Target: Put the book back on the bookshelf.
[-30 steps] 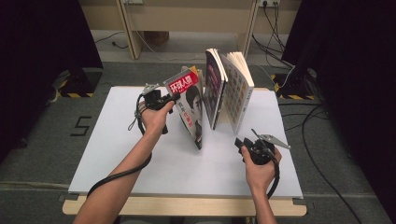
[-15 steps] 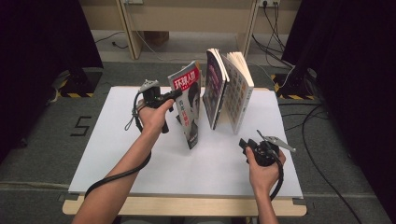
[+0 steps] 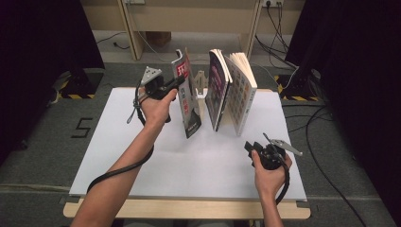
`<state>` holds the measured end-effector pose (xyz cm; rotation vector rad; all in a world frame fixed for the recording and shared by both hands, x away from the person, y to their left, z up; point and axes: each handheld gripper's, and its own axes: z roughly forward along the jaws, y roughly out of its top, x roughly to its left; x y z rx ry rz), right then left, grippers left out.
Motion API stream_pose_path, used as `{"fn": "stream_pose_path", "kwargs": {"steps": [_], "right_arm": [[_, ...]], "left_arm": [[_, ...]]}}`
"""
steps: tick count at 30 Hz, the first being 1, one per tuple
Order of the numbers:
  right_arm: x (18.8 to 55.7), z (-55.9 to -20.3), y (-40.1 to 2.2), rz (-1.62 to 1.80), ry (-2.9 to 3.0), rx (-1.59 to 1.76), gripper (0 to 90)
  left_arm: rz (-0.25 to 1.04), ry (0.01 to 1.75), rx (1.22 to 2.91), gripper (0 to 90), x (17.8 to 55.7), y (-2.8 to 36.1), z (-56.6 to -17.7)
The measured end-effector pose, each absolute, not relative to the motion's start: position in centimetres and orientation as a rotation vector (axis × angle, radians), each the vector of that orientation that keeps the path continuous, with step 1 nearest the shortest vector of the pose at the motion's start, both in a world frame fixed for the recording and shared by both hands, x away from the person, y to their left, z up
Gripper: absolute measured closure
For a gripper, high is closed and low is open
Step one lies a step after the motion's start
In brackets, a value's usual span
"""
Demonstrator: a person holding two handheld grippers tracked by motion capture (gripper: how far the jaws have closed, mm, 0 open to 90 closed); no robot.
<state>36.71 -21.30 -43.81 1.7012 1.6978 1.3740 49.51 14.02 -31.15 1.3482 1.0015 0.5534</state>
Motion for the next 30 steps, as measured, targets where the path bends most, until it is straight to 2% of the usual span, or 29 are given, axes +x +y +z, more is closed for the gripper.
{"fn": "stream_pose_path", "kwargs": {"steps": [5,11,16,22,30], "right_arm": [[36.8,-43.9,-21.4,1.374,1.698,1.701,58.0],[36.7,-44.0,-21.5,1.371,1.694,1.711,58.0],[36.9,-44.2,-21.3,1.366,1.707,1.707,58.1],[37.1,-44.3,-20.9,1.357,1.726,1.697,58.0],[37.1,-44.2,-20.7,1.362,1.723,1.701,58.0]], "left_arm": [[0.591,0.954,1.375,86.3,50.6,13.2,-30.4],[0.694,0.904,1.368,86.3,51.3,13.3,-29.7],[0.78,0.914,1.393,86.1,50.9,14.0,-32.7],[0.761,0.952,1.387,85.4,49.9,14.9,-35.6],[0.703,1.002,1.372,83.0,49.3,15.3,-36.5]]}}
